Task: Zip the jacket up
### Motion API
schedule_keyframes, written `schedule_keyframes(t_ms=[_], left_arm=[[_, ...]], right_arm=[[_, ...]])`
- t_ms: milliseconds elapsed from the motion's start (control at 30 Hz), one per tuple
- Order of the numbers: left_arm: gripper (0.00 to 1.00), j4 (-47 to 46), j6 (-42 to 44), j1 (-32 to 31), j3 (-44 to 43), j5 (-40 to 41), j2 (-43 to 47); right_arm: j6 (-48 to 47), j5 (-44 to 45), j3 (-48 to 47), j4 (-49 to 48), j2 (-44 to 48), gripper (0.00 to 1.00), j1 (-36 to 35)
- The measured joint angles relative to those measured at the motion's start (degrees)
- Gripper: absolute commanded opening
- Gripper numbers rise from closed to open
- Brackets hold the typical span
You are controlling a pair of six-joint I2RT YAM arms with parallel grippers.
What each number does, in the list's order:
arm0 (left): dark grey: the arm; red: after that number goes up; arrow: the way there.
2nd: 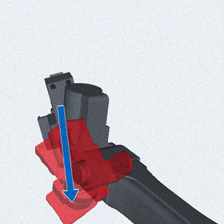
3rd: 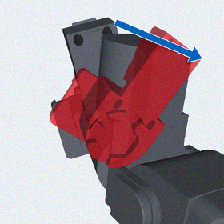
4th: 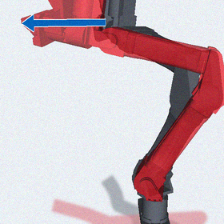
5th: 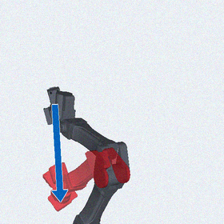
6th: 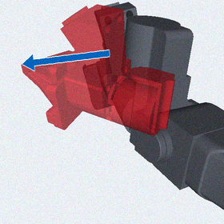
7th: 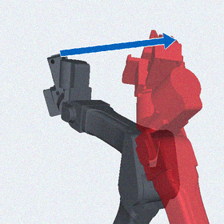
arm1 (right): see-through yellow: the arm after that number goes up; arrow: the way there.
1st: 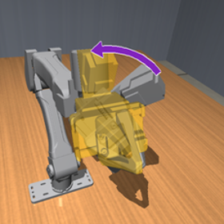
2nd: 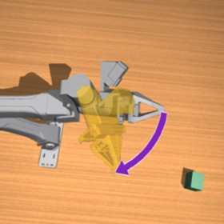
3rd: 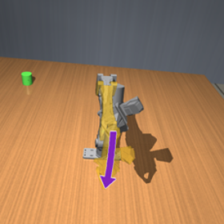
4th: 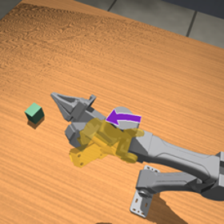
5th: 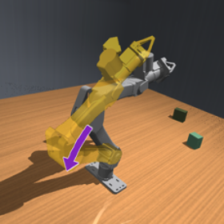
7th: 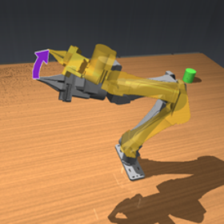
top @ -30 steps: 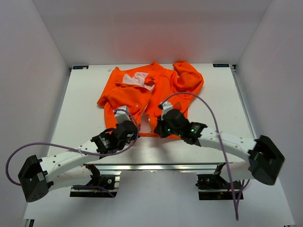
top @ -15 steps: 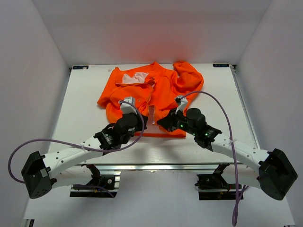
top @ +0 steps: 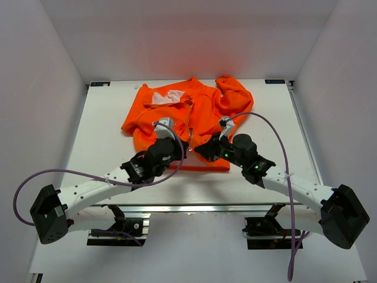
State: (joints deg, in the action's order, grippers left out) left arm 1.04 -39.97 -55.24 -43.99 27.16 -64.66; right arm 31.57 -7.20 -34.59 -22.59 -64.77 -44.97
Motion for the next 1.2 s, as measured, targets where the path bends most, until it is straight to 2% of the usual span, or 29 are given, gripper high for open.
schedule_keyframes(t_ms=[1200], left_arm=[[0.00,-0.13,-1.57,0.00,0.00,-1.11,0.83]], right_arm=[[1.31,3.17,0.35,-0.76,0.70,0.00,0.33]])
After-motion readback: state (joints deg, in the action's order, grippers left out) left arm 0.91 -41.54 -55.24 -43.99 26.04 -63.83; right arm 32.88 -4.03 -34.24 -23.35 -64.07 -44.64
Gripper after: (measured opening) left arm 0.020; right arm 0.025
